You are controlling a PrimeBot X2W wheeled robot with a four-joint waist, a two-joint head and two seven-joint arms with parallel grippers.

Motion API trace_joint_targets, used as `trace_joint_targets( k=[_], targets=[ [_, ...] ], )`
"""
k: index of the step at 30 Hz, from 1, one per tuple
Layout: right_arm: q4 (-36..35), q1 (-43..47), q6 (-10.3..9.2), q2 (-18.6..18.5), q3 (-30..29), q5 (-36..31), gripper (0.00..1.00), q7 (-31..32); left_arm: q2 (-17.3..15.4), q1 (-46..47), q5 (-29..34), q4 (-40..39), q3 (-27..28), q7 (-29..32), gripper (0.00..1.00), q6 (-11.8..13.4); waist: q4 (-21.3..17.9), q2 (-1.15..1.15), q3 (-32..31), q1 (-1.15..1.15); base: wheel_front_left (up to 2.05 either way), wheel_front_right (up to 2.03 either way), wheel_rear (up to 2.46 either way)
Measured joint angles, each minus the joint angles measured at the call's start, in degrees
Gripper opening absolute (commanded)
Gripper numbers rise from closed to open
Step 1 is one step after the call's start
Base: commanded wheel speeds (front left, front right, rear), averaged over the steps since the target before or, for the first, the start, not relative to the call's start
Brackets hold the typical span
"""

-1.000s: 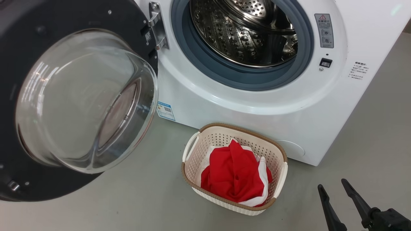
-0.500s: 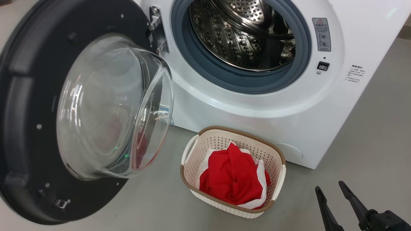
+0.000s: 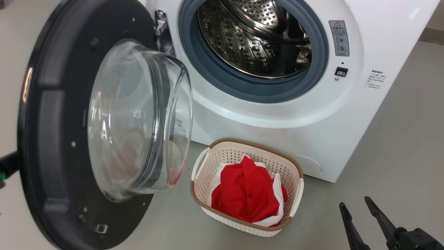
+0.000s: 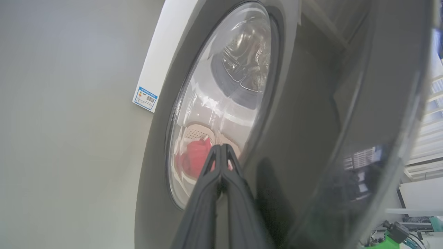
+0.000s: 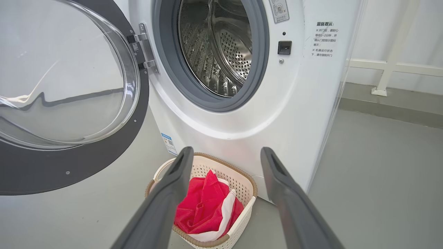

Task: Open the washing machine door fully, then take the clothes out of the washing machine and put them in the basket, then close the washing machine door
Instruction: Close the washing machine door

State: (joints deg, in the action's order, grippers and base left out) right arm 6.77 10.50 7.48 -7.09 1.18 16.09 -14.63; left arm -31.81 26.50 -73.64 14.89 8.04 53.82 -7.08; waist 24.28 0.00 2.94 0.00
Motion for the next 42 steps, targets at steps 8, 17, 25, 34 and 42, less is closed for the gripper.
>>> trace_joint_targets(
  k=[8,17,25,34,42],
  targets=[
    [0.0,0.0,0.0,0.0,0.0,0.0,1.0,0.0,0.1,-0.8,-2.7,-5.3,-4.1,0.0,0.0,0.0,-0.7,0.0,0.5,0.0,0.0,0.0,0.0],
    [0.0,0.0,0.0,0.0,-0.1,0.1,1.0,0.0,0.2,-0.9,-4.1,-10.5,-8.9,-2.1,0.0,0.0,-1.5,0.0,0.9,0.0,0.0,0.0,0.0],
    [0.0,-0.1,0.0,0.0,-0.1,0.1,1.0,0.0,0.9,-0.9,-6.6,-16.3,-13.2,-5.7,0.0,0.0,-2.0,0.0,1.1,0.0,0.0,0.0,0.0],
    [0.0,-0.1,0.0,0.1,-0.1,0.1,1.0,0.0,2.0,-0.8,-7.1,-19.1,-17.1,-9.4,0.0,0.0,-2.2,0.0,1.3,0.0,0.0,0.0,0.0],
    [0.0,-0.1,0.0,0.2,-0.1,0.1,1.0,0.0,1.3,-0.9,-7.0,-18.5,-18.6,-13.3,0.0,0.0,-2.2,0.0,0.9,0.0,0.0,0.0,0.0]
  ],
)
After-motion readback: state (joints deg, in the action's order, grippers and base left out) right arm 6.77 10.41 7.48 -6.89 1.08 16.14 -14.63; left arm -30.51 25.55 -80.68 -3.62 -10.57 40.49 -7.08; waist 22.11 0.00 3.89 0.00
